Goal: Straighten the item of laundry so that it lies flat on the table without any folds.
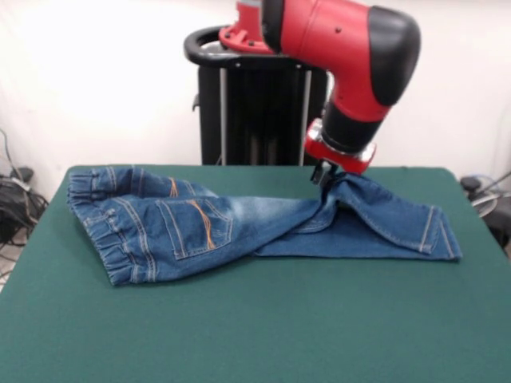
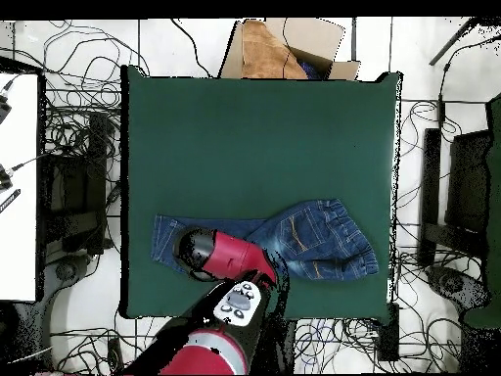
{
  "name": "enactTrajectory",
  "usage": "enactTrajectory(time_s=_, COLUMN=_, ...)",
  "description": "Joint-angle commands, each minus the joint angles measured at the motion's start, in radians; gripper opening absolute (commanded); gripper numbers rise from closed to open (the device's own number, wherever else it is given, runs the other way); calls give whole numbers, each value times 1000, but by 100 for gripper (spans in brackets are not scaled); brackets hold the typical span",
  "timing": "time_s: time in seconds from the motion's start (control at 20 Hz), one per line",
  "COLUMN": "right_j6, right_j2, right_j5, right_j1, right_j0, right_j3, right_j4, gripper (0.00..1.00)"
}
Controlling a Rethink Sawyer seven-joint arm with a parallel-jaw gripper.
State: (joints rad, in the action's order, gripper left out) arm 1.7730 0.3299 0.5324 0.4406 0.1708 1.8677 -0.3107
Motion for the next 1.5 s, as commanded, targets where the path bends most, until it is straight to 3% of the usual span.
enactTrajectory(time_s=0.05, right_j6=100, right_j2=-173, right_j5=-103, right_j1=-67, right_j0=-66, right_j3=35, right_j4=7, gripper=0)
enactTrajectory(time_s=0.4, right_j6=86, right_j2=-272, right_j5=-231, right_j1=-122, right_j0=-145, right_j3=60, right_j4=29, gripper=0)
enactTrajectory(time_s=1.0, right_j6=110, right_j2=-324, right_j5=-254, right_j1=-117, right_j0=-195, right_j3=95, right_j4=76, gripper=0)
enactTrajectory(time_s=1.05, right_j6=118, right_j2=-324, right_j5=-253, right_j1=-117, right_j0=-194, right_j3=96, right_j4=81, gripper=100)
enactTrajectory(time_s=1.5, right_j6=132, right_j2=-328, right_j5=-247, right_j1=-107, right_j0=-186, right_j3=113, right_j4=88, gripper=100)
